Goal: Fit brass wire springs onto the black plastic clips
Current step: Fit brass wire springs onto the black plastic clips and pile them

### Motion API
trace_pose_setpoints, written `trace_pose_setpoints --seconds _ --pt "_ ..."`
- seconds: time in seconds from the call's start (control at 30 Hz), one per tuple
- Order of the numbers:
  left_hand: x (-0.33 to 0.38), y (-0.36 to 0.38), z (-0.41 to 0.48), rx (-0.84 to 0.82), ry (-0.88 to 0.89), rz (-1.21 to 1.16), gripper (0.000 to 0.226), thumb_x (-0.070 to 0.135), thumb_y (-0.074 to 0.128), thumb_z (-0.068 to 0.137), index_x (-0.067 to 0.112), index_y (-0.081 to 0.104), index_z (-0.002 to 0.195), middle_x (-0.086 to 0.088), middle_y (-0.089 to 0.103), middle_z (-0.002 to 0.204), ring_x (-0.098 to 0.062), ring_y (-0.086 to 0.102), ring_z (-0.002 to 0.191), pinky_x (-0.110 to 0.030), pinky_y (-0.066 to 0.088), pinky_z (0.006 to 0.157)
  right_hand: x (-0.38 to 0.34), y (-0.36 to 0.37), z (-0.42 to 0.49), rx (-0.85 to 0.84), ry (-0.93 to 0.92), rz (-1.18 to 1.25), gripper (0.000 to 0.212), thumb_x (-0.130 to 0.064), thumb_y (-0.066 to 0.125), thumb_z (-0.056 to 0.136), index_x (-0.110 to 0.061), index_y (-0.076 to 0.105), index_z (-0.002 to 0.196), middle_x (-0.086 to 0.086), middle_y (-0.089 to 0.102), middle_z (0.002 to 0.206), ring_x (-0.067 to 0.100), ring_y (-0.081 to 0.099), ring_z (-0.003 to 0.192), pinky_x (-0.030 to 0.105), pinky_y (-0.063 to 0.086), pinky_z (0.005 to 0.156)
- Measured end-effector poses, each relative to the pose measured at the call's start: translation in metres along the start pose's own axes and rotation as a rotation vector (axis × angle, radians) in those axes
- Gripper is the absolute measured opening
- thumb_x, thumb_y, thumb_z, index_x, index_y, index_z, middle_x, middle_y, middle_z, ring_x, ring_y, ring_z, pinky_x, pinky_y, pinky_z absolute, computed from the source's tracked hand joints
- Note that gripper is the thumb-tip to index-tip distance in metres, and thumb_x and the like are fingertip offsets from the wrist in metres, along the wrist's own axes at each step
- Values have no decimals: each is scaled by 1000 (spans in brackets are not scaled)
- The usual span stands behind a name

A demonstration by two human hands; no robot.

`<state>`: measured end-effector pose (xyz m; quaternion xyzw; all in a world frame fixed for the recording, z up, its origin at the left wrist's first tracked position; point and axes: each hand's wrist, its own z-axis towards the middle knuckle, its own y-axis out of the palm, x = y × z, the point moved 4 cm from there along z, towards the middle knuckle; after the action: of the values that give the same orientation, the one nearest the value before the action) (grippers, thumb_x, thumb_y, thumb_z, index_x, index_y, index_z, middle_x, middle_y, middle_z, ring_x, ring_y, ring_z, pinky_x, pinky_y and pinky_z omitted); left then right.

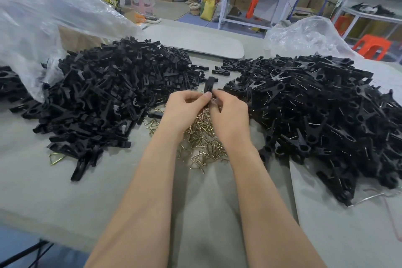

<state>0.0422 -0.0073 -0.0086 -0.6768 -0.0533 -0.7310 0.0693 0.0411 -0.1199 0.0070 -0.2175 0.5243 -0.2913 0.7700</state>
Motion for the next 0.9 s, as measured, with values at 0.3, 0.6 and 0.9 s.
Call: trace_pose_setpoints --seconds 0.3,0.6,0.9 --pt "1 0 -1 8 -20 44 25 29 68 86 10 70 102 -1 69 94 -10 61 87 -36 51 95 11 -4 2 60 114 221 5 -14 61 90 -15 65 92 -5 63 80 16 63 81 29 53 79" --pt "-1 -4 -1 89 116 432 13 33 72 81 25 64 86 12 63 84 -3 58 81 -17 43 69 32 -16 8 -31 335 637 7 -5 64 88 -9 68 85 2 67 67 8 68 59 20 55 60" --pt "5 3 -2 137 279 572 17 17 65 87 19 62 104 3 62 104 -11 56 94 -23 41 80 22 -31 11 141 222 665 11 -7 64 88 -15 62 82 5 69 76 11 69 68 21 56 66"
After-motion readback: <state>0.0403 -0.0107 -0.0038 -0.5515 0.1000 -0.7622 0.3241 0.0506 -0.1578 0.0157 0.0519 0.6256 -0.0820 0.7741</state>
